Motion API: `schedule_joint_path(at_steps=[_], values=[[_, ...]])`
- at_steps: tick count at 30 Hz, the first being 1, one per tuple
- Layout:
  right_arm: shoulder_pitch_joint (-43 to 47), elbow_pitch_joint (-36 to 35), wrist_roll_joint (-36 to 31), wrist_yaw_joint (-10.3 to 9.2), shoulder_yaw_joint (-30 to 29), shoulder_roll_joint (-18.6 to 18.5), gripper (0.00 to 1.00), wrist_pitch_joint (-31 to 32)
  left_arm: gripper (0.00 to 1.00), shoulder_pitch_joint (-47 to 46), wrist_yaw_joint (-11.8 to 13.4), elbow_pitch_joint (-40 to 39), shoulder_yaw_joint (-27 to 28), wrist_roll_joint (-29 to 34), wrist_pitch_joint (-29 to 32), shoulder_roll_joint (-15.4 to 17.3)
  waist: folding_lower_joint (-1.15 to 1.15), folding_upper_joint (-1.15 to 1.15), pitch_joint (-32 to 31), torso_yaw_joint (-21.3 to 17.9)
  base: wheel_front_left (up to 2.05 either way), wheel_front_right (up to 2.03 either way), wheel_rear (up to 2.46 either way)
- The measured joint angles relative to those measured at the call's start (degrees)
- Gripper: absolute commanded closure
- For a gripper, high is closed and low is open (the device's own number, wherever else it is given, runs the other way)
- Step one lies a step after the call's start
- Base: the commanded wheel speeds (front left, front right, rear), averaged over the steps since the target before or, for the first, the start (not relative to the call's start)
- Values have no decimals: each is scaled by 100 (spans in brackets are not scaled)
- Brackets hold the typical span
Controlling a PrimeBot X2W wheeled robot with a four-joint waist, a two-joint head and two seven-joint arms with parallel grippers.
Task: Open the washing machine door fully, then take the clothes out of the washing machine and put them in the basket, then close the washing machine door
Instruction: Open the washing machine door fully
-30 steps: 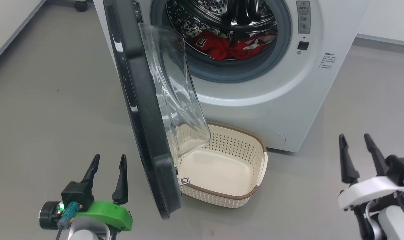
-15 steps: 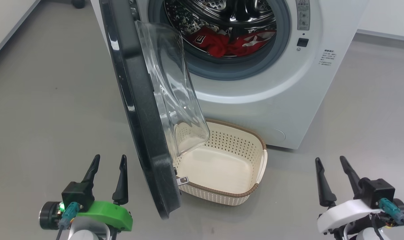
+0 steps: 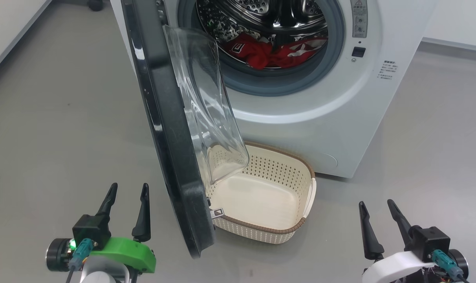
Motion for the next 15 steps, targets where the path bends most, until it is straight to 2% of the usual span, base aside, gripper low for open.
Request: schedule_joint_path(at_steps=[15], values=[[125, -44, -230, 0, -163, 182, 0, 0, 0, 0, -2, 11, -1, 0, 0, 0, 0, 0, -28, 8, 0, 0, 0]])
